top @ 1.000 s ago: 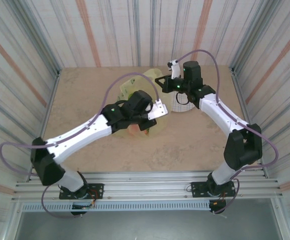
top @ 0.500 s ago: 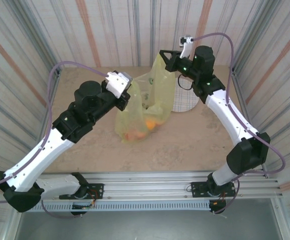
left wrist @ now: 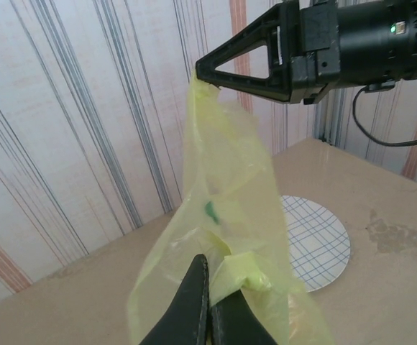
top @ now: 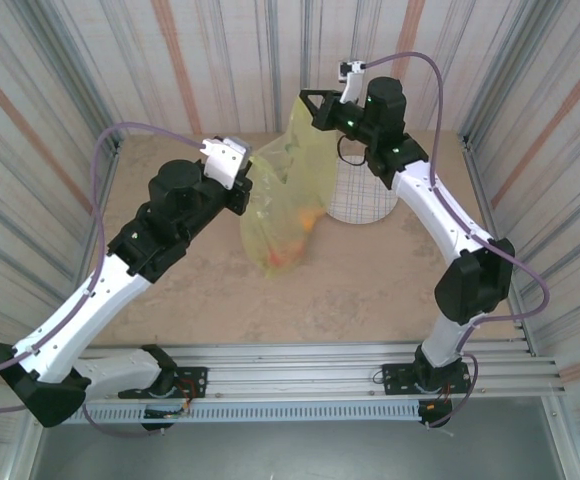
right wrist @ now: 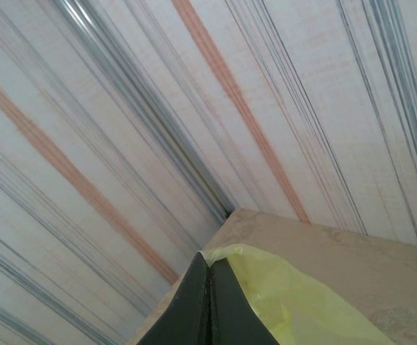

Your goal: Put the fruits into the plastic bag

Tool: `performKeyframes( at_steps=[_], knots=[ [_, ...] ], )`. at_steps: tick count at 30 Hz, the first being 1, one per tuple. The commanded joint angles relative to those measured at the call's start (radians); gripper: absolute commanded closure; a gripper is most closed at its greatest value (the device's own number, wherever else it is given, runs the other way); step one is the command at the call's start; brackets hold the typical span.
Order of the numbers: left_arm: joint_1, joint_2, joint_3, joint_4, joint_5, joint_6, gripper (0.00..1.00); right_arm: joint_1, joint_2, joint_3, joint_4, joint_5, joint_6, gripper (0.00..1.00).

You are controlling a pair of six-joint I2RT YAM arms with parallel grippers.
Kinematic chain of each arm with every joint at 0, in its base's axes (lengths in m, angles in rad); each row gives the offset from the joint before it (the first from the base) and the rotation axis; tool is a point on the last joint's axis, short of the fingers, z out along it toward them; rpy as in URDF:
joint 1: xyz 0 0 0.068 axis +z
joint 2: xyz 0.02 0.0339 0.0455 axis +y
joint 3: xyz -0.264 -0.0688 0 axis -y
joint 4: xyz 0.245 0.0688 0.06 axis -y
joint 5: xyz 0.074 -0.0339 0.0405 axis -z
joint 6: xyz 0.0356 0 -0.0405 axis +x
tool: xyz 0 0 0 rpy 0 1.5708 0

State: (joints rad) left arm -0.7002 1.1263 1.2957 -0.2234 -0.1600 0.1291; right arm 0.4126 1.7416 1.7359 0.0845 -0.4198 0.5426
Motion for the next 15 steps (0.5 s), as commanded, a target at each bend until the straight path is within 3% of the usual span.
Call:
performKeyframes(
  at_steps=[1, 11, 15],
  knots=[
    [0.005, -0.023, -0.024, 0.059, 0.002, -0.035, 1.0, 0.008, 0.018, 0.043, -0.001, -0.014, 0.012, 1.0],
    [0.005, 0.015, -0.119, 0.065, 0.06, -0.086, 1.0, 0.001, 0.094, 0.045, -0.044, -0.033, -0.01, 1.0],
    [0.005, 0.014, -0.128, 0.06, 0.076, -0.089, 0.93, -0.01, 0.101, 0.016, -0.055, -0.042, -0.015, 1.0]
  ],
)
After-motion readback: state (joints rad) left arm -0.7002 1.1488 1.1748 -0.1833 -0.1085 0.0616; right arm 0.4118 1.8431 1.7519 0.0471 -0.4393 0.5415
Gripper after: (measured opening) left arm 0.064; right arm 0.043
